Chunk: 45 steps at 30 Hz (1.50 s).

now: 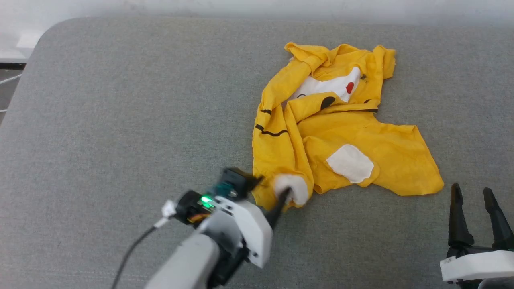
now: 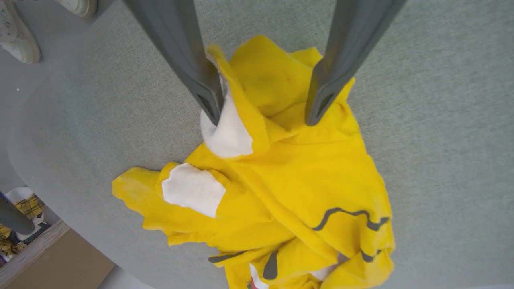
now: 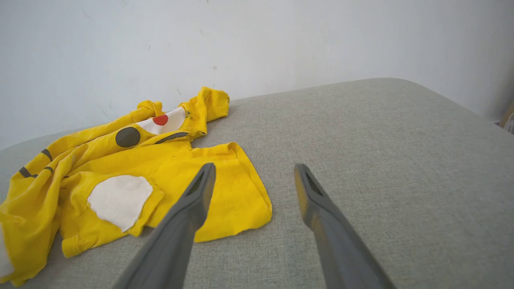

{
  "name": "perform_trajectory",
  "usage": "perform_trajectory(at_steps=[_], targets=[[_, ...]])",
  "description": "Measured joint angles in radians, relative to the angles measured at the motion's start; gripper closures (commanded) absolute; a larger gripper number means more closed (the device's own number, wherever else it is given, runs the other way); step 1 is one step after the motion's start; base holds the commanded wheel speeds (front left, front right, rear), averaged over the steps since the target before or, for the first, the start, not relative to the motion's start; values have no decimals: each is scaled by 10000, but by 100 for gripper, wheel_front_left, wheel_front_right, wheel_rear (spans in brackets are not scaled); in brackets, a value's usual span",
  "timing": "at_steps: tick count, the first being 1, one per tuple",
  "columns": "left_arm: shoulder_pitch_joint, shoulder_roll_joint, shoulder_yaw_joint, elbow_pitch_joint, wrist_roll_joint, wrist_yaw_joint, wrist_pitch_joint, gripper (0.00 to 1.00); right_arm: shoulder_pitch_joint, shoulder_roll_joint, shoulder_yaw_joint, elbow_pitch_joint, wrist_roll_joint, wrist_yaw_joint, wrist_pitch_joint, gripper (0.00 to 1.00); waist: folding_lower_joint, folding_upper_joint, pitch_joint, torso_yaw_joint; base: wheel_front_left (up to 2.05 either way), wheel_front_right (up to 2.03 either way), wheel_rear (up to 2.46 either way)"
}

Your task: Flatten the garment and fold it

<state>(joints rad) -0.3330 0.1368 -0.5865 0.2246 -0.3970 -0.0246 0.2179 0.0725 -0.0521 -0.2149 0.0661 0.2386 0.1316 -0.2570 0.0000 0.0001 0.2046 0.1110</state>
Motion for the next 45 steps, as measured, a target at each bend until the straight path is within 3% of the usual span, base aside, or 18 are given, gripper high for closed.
perform_trajectory(at_steps=[7,17,22,27,28,29,30,36,42,45], targets=[[-467,947,1227,-1057,-276,479,391,0,-9,2,25,19,13,0,0,0,0,0,119,140,0,0,0],[-2386,332,1641,267,-1110,322,926,0,-303,4,222,-92,-19,0,0,0,2,-1,770,-22,0,0,0],[-2738,58,1576,1342,-1678,86,1802,0,-485,0,192,-96,-21,0,0,0,2,0,1114,-338,0,0,0],[-2830,-104,1592,2105,-1843,79,1873,0,-536,2,219,-84,-15,0,0,0,2,0,1369,-678,0,0,0],[-2830,-113,1603,2224,-1837,100,1785,9,-543,2,213,-81,-13,0,0,0,3,-1,1410,-730,0,0,0],[-2837,-100,1616,2311,-1808,138,1624,73,-559,2,213,-79,-12,0,0,0,2,0,1446,-777,0,0,0],[-2845,-75,1628,2385,-1770,142,1473,100,-584,2,213,-75,-2,0,0,0,1,0,1474,-815,0,0,0],[-2954,399,1841,2529,-1528,328,957,100,-617,-2,-10,-19,-6,0,0,0,2,-1,1358,-756,0,0,0],[-3895,2119,1937,2013,136,1325,523,100,-611,2,54,-12,-19,0,0,0,0,0,1063,-476,0,0,0],[-4358,2617,1889,1664,798,1697,460,100,-606,0,109,-25,-21,0,0,0,-1,0,992,-390,0,0,0]])
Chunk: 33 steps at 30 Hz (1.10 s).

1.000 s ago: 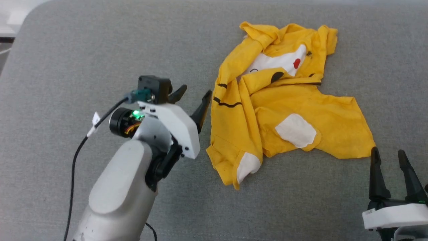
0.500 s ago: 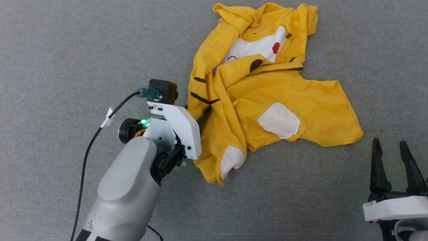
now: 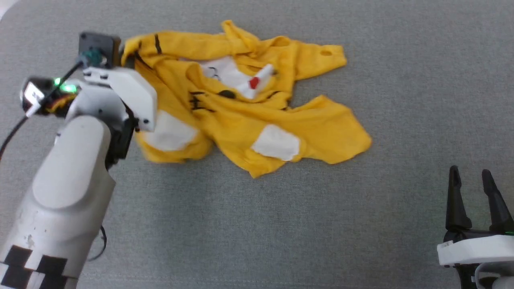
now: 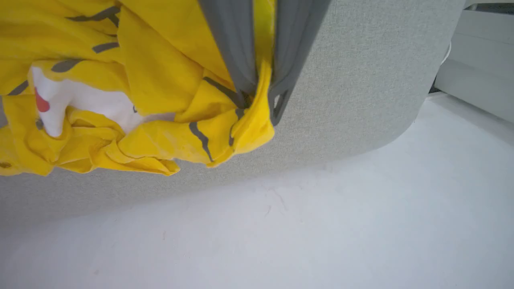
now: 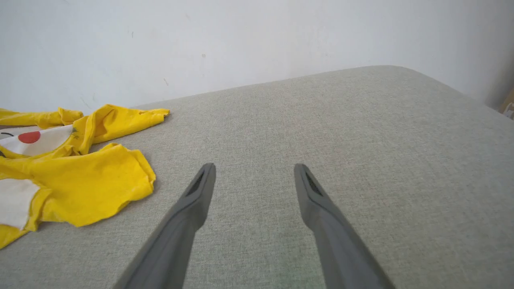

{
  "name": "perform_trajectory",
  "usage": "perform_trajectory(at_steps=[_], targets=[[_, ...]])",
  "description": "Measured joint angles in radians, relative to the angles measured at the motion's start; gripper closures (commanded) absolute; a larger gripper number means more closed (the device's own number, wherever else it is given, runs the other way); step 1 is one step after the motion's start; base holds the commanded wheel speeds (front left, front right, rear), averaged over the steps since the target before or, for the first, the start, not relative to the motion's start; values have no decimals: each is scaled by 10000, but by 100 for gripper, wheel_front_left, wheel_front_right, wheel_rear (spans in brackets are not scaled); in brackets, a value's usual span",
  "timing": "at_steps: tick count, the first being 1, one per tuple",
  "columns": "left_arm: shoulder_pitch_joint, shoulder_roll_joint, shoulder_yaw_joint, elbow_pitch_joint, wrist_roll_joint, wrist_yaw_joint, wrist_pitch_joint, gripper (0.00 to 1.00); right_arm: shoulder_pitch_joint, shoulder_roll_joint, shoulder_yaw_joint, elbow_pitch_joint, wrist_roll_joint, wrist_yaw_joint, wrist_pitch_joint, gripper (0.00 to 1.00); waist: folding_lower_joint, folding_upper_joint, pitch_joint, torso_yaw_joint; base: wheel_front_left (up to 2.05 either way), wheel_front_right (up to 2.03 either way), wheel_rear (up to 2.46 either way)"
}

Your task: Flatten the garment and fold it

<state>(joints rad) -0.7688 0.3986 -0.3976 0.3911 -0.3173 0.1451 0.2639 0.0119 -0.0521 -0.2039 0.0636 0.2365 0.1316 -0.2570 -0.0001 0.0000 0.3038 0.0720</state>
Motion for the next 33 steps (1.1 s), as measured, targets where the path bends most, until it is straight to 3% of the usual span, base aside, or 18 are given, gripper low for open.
perform_trajectory(at_steps=[5,16,17,18,25,33], targets=[[-191,-288,-326,-174,123,4,-113,100,7,2,140,-23,-82,0,0,0,0,0,147,-46,0,0,0],[659,-2571,-1277,1384,-570,-291,-851,100,-55,0,217,-52,-102,0,0,0,2,0,654,-345,0,0,0],[736,-2706,-1275,1480,-637,-291,-997,79,-55,-2,207,-19,-102,0,0,0,2,0,647,-348,0,0,0],[773,-2780,-1264,1553,-706,-297,-1135,0,-57,0,207,15,-100,0,0,0,2,0,626,-345,0,0,0],[758,-2838,-1014,1250,-1189,-564,-1605,0,-43,2,169,182,-100,0,0,0,1,0,260,-173,0,0,0],[1102,-2391,-593,-654,-1647,-617,-1473,0,152,0,157,286,-81,0,0,0,0,0,-364,212,0,0,0]])
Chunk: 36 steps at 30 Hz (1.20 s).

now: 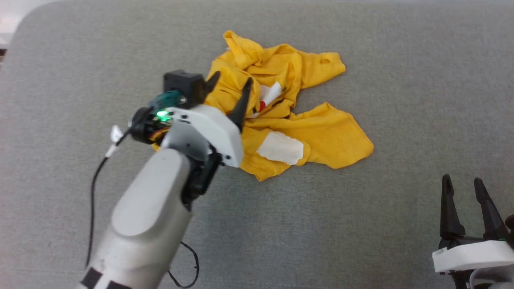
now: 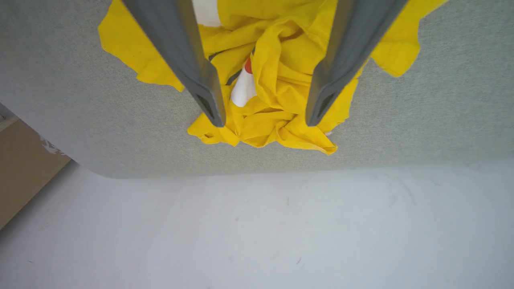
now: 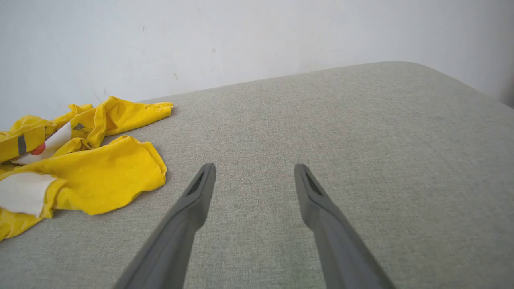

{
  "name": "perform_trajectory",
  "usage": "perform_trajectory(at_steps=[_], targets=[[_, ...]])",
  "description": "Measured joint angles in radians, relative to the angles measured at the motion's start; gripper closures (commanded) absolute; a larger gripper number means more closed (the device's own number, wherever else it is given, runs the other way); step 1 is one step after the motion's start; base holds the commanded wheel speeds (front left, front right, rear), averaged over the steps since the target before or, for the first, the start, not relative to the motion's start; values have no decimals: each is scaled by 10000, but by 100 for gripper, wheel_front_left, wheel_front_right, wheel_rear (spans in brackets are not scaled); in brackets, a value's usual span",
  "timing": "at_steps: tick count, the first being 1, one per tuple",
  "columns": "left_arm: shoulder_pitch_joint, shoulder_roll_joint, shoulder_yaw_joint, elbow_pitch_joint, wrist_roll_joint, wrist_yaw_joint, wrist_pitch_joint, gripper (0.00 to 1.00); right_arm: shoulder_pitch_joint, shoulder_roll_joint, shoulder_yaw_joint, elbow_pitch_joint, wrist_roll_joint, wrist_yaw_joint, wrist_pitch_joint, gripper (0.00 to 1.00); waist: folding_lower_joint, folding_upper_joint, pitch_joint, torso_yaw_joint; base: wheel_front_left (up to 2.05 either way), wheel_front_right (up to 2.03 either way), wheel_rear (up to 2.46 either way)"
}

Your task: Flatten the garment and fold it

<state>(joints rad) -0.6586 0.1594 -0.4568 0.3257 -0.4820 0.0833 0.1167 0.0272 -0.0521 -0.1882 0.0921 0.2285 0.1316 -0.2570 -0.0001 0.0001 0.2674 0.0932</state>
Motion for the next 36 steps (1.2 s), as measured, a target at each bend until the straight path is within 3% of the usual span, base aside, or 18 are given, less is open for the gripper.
perform_trajectory(at_steps=[8,18,27,28,32,36], targets=[[74,1592,174,-140,360,88,1003,0,27,2,46,-13,-4,0,0,0,-1,0,-254,235,0,0,0],[63,1584,111,991,-245,-437,1689,0,46,2,84,-82,-104,0,2,0,0,0,4,-99,0,0,0],[-57,1365,144,1847,-347,-477,1083,2,45,2,46,-230,-109,0,15,0,1,0,234,-270,0,0,0],[-61,1333,174,1885,-347,-477,890,100,44,0,36,-234,-123,0,15,0,1,0,248,-265,0,0,0],[-164,1235,297,2019,-347,-449,194,100,42,0,21,-238,-174,0,21,0,1,-1,256,-193,0,0,0],[-255,1181,744,1783,-362,56,-662,100,42,0,-4,-253,-178,0,25,0,1,0,228,-95,0,0,0]])
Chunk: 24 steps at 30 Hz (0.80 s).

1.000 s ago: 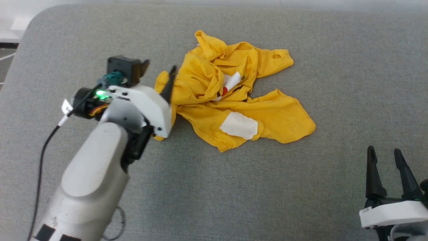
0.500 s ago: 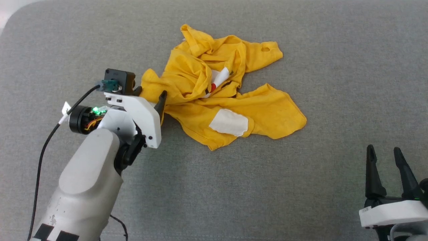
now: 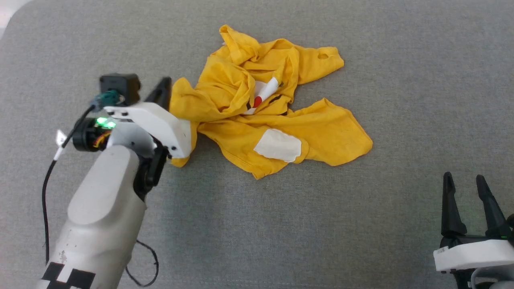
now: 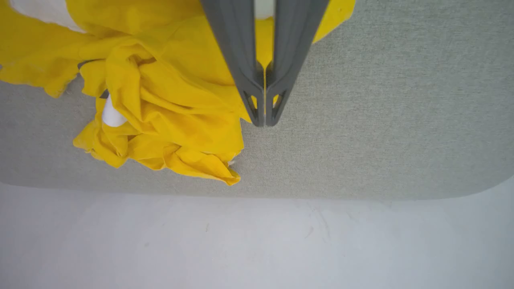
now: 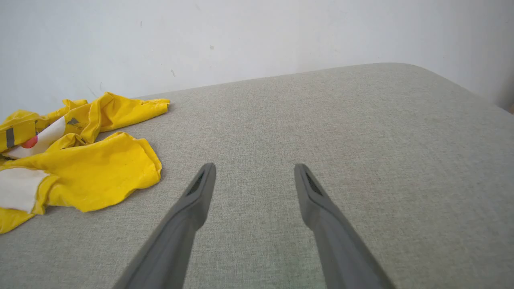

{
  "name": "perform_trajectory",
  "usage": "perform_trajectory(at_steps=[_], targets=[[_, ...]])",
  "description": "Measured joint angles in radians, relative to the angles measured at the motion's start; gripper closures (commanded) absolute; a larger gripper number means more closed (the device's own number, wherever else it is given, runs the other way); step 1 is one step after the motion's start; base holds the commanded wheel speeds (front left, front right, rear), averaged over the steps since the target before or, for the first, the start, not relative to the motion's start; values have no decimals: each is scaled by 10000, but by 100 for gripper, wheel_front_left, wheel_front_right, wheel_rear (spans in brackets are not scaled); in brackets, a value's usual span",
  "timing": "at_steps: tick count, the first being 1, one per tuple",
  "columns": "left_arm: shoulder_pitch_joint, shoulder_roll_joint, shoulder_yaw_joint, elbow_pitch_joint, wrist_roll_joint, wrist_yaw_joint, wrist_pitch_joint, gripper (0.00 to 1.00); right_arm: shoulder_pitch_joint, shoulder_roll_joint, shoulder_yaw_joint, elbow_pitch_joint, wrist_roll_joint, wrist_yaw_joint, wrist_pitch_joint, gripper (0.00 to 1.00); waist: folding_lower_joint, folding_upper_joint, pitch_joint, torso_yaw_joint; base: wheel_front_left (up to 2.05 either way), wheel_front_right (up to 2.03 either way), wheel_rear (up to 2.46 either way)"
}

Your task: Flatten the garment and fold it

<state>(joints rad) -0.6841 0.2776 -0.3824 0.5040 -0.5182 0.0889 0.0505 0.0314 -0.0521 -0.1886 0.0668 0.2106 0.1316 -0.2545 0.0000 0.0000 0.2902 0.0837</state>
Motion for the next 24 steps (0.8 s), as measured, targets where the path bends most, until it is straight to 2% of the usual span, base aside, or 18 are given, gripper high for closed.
perform_trajectory(at_steps=[2,4,13,14,15,16,19,24], targets=[[19,-2,261,-247,0,378,-345,100,1,2,-17,-10,0,0,0,0,0,0,-10,57,0,0,0],[112,98,313,-502,6,550,-418,100,3,2,-21,-23,0,0,2,0,0,0,-6,116,0,0,0],[853,416,190,-1429,-29,531,-52,100,12,2,-8,-69,-2,0,75,0,0,0,45,288,0,0,0],[853,422,150,-1547,-27,531,-50,86,12,2,-8,-79,-6,0,79,0,0,0,42,296,0,0,0],[852,430,123,-1643,-27,529,-6,7,12,2,-2,-92,-17,0,81,0,0,0,40,299,0,0,0],[852,433,84,-1710,-27,522,40,0,12,2,0,-102,-19,0,84,0,0,0,37,298,0,0,0],[836,449,-113,-1866,-31,328,372,0,13,2,12,-111,-35,0,92,0,0,0,20,286,0,0,0],[597,451,-472,-1691,-627,-380,1730,0,65,2,90,-153,-104,0,165,0,0,0,19,231,0,0,0]])
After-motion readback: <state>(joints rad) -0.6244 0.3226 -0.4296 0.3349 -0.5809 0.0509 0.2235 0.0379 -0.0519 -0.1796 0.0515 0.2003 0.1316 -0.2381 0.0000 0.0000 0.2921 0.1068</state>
